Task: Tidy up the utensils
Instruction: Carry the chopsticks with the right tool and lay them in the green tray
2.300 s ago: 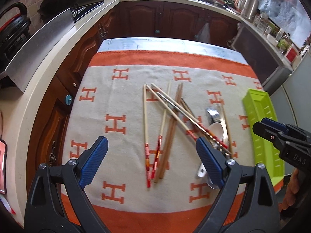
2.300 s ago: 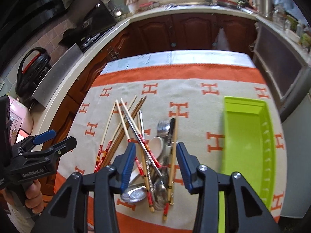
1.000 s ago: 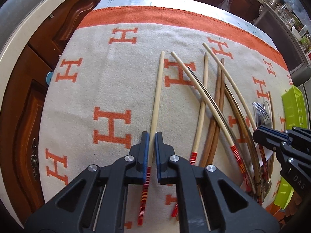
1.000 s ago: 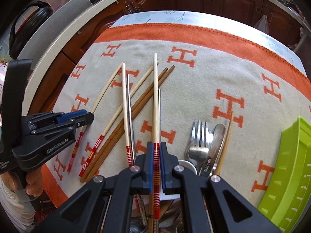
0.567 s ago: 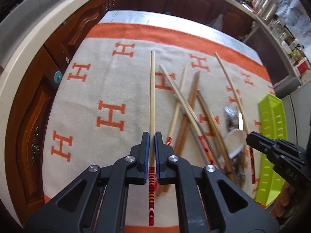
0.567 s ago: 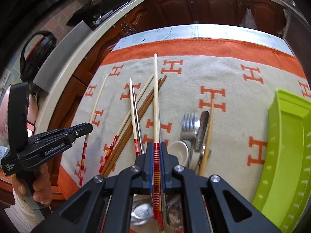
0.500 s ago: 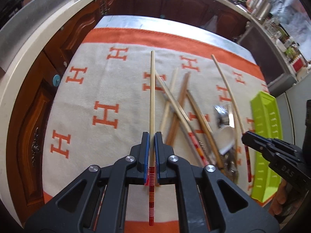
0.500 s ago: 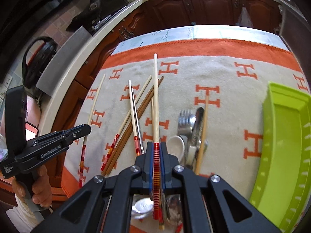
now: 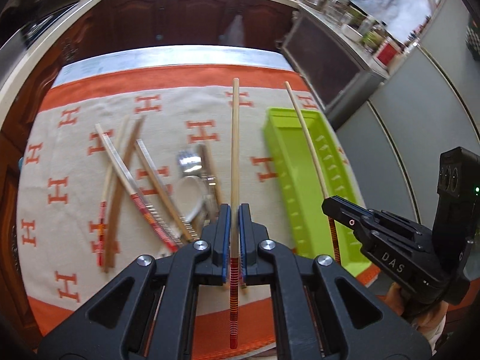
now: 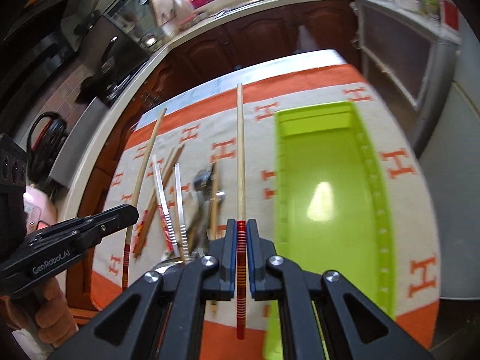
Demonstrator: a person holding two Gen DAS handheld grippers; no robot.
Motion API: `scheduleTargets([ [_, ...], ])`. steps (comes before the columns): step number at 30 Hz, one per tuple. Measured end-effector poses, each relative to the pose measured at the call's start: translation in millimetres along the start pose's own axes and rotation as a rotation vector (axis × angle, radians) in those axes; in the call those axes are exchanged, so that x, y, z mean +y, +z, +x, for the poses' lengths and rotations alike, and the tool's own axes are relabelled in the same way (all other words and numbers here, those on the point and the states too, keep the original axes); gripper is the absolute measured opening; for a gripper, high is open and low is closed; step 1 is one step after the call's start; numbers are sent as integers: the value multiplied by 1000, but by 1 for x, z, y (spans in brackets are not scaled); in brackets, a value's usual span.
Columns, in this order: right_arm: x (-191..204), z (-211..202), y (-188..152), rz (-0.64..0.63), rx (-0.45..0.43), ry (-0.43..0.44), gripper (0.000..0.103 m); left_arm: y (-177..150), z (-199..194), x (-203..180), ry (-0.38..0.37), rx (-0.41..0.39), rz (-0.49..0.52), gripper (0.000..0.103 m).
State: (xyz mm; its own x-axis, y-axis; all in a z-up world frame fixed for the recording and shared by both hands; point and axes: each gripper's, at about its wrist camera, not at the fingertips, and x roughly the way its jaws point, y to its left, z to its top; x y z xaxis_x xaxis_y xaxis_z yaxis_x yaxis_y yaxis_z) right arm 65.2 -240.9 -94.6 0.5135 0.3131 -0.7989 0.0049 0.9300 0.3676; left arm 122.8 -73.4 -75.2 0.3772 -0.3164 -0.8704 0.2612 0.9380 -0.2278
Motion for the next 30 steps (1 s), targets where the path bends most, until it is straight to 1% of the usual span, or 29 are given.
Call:
scheduleTargets([
  [6, -30, -22, -7, 40, -53, -92, 6, 6, 24, -64, -23, 32, 80, 4],
  [11, -49, -27, -12, 58, -57, -136, 6, 12, 42, -97, -44, 54, 103, 4],
  [16, -61, -26, -14, 63, -50, -166, 6, 19, 65, -110, -57, 92, 90, 4],
  [22, -68, -22, -12, 82, -46, -187, 6, 24, 84, -117, -83, 114, 96, 4],
  [26, -72, -21, -12, 96, -30, -191, 6, 21, 82, -120, -60, 103, 128, 4],
  [27, -72, -20, -13, 96, -26, -193, 6, 20, 81, -120, -57, 102, 135, 5],
  [29, -71, -19, -14, 101, -20, -195, 6, 17, 78, -119, -42, 98, 146, 10],
  [30, -70, -19, -15, 102, -17, -195, 6, 14, 75, -118, -32, 95, 150, 15],
])
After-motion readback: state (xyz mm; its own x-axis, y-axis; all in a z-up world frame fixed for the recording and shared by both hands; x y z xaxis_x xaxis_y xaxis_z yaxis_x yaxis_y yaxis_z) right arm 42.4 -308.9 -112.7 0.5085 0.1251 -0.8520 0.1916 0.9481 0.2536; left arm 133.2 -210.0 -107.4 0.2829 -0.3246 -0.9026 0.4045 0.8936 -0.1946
